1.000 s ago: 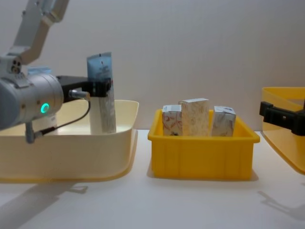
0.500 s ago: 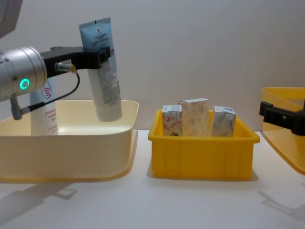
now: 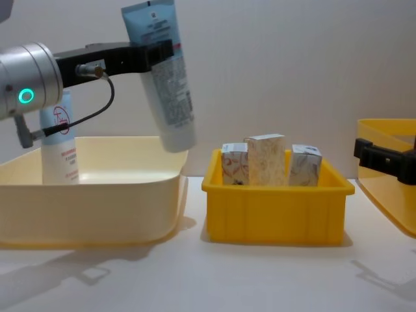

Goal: Bimanual collaborative sorting of washing and personal care products

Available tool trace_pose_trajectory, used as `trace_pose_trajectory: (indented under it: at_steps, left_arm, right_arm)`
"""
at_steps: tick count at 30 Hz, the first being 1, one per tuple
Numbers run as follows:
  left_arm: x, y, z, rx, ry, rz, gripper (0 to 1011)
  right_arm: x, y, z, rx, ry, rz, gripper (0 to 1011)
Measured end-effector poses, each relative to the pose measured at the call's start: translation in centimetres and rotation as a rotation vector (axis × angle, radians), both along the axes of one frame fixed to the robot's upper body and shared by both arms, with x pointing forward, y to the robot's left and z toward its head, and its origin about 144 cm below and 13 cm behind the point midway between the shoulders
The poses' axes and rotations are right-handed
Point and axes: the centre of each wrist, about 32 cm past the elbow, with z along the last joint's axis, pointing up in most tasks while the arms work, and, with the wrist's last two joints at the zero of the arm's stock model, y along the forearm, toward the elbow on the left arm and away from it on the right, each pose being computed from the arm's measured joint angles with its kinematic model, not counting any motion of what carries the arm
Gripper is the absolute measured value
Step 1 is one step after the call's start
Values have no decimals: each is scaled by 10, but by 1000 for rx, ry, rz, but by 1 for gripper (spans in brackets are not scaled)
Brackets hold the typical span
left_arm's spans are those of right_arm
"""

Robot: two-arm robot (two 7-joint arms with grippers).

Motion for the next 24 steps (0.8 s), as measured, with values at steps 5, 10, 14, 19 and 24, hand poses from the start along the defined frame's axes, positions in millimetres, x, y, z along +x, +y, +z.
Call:
trace_pose_trajectory:
  at_steps: [5,10,14,19,24]
  left_arm:
    - [1,-1,3,-15,-3,-98,211]
    - [1,-5,3,-26,-2,-171,211]
    - [2,-11,3,-36,2,-245,211]
    - [2,-20,1,-45,10,-317,211]
    - [1,-27,-1,-53,15,-368,211]
  right_arm:
    - [0,0,0,0,0,0,1001]
    - [0,0,0,0,0,0,1001]
    - [0,0,0,0,0,0,1001]
    - [0,0,0,0,0,0,1001]
    - [0,0,0,0,0,0,1001]
